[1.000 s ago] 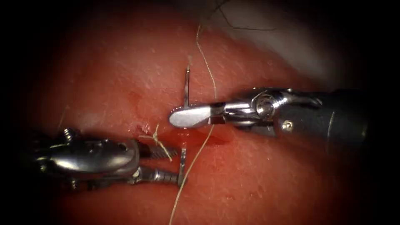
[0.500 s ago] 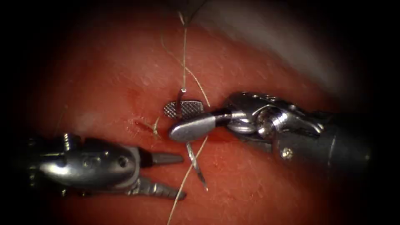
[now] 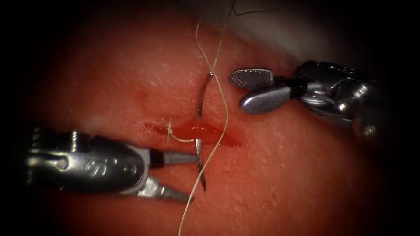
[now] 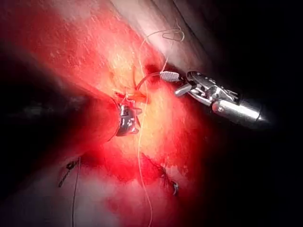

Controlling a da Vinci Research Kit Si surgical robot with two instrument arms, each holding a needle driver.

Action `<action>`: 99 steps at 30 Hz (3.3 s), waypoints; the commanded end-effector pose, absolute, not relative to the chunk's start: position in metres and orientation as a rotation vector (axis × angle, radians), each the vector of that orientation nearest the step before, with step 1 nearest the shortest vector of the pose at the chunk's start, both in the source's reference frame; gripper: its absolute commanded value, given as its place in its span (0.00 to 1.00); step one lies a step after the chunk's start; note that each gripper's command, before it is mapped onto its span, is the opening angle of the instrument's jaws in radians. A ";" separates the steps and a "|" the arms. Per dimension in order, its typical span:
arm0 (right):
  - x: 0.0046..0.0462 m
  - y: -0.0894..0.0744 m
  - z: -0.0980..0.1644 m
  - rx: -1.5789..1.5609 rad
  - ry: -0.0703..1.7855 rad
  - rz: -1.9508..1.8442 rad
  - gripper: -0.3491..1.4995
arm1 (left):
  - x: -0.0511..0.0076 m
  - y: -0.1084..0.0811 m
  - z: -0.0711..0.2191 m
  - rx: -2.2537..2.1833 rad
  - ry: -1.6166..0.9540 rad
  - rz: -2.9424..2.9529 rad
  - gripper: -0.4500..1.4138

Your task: Wound Closure

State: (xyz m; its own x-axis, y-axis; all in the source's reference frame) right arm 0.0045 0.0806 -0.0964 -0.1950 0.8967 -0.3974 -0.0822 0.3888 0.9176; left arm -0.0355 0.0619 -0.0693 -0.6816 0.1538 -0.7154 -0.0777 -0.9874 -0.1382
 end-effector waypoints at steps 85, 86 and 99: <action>0.0118 0.073 -0.103 0.447 1.200 -0.064 0.00 | -0.0348 0.059 -0.075 -1.315 -0.790 2.303 0.05; 0.0118 0.073 -0.103 0.451 1.190 -0.082 0.00 | -0.0348 0.059 -0.075 -1.315 -0.790 2.303 0.05; 0.0089 0.072 -0.102 0.530 1.089 -0.182 0.00 | -0.0343 0.060 -0.077 -1.327 -0.767 2.311 0.05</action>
